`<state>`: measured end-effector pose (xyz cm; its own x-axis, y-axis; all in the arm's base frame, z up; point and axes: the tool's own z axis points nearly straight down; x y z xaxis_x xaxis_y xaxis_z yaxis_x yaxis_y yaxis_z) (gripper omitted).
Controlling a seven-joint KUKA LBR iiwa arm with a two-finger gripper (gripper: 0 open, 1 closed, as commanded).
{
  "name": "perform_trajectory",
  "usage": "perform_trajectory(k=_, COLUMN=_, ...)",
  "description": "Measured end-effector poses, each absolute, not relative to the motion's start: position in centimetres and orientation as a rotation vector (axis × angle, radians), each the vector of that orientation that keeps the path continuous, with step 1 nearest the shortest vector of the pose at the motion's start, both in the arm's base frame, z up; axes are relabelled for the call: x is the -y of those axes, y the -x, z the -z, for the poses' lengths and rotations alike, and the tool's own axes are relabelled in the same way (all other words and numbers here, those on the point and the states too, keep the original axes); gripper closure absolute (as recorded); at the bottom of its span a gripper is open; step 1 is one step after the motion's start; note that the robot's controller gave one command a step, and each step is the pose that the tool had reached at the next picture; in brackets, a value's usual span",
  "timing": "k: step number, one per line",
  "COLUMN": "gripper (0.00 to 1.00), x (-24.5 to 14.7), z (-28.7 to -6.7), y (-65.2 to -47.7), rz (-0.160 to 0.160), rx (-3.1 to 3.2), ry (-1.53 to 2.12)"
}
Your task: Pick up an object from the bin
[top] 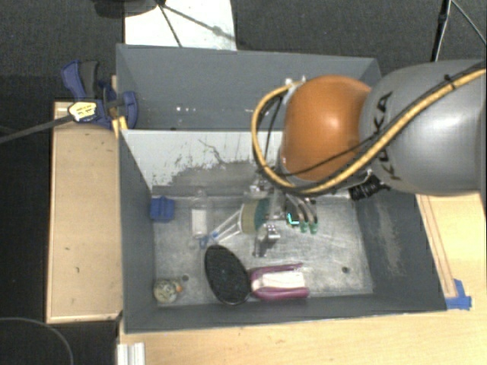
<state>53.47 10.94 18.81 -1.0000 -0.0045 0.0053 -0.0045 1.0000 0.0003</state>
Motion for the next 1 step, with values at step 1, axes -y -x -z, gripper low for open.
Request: perform_trajectory(k=1, gripper=0.0, x=-10.12, z=-7.08, y=-56.79, rz=0.005, rx=3.149, ry=0.107)
